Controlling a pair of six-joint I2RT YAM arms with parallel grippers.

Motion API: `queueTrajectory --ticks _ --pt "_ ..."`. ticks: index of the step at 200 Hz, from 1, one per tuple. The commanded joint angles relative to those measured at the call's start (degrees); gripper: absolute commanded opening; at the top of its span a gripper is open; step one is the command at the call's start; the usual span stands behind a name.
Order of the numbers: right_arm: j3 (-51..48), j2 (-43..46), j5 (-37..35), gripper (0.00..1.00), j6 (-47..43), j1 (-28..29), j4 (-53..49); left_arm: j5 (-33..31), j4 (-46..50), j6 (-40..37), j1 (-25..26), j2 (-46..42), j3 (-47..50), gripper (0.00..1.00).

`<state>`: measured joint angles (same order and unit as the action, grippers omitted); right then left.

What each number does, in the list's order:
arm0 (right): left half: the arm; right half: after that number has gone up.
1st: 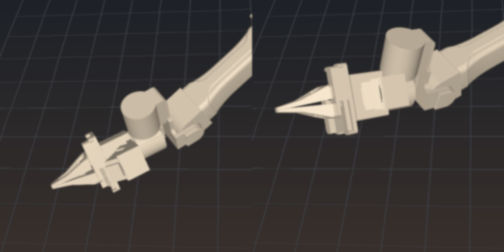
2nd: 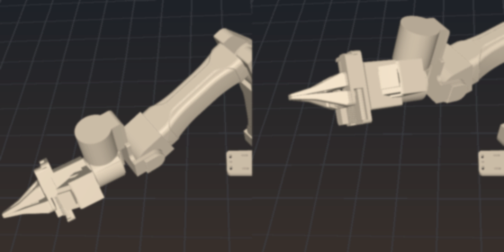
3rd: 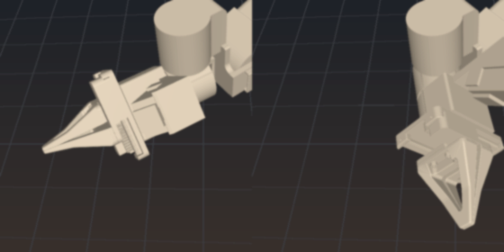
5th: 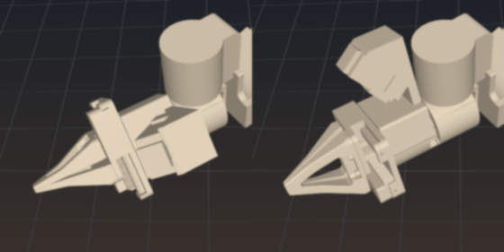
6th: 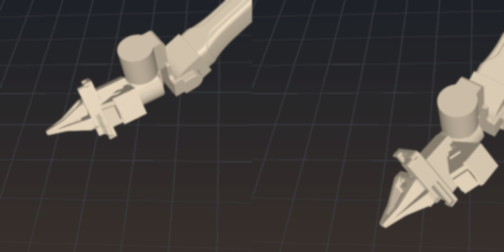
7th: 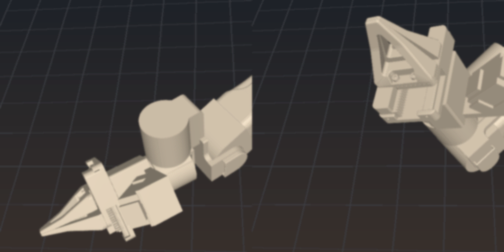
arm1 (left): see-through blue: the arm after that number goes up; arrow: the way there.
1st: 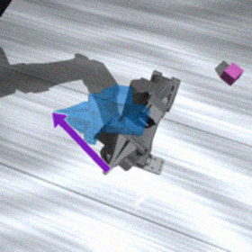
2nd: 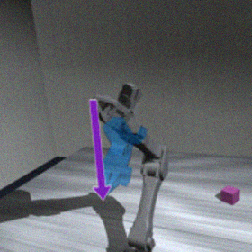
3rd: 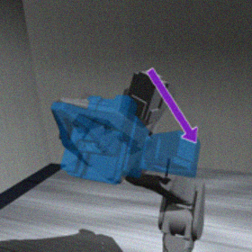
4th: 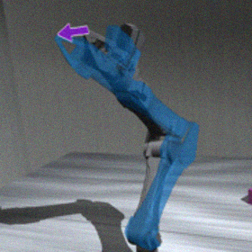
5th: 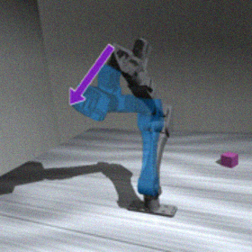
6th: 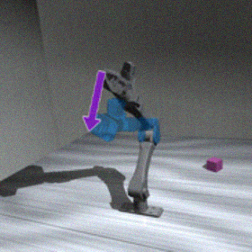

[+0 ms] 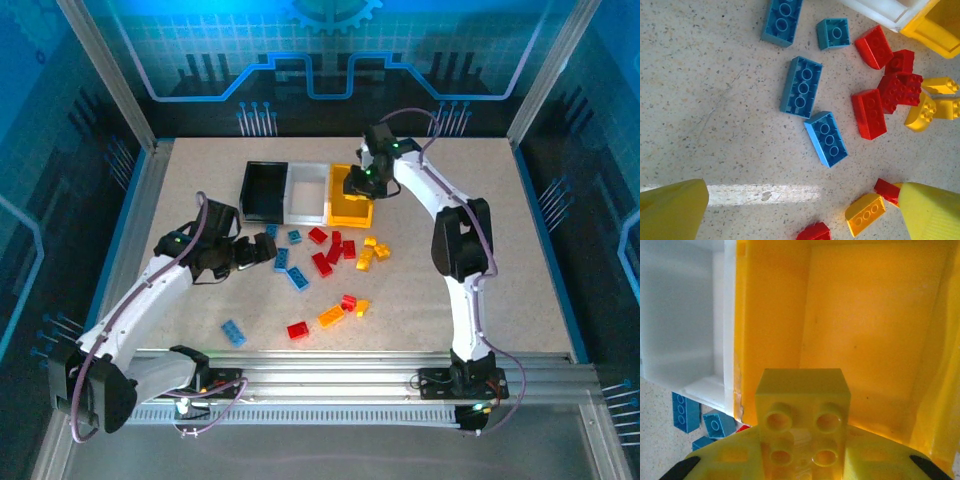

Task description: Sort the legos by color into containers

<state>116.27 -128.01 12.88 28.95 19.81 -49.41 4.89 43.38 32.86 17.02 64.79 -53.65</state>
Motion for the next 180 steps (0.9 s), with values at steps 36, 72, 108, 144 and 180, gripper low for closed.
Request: queueTrajectory --ticks 36,72,108,144,180 --pt "5.65 -3.13 0.25 0.47 -0.46 0.21 -3.72 1.00 2.16 -0.97 -1.02 -2.13 -0.96 0.99" --pt "5.98 -1.72 0.03 0.52 -0.77 0.23 -4.54 1.27 1.40 -0.52 -1.28 -2.44 -0.28 0.99" --pt "1.21 4.85 -2.91 0.53 -3.06 0.23 -6.04 2.03 -0.31 0.05 -1.37 -1.71 -0.10 0.99" --pt "-15.01 15.70 -5.82 0.53 -6.77 -1.24 -6.03 4.02 -3.22 1.17 -1.04 0.01 1.08 0.99" --pt "-31.85 24.16 -8.76 0.53 -11.77 -2.40 -4.17 5.01 -6.05 2.10 0.01 2.42 1.80 0.99"
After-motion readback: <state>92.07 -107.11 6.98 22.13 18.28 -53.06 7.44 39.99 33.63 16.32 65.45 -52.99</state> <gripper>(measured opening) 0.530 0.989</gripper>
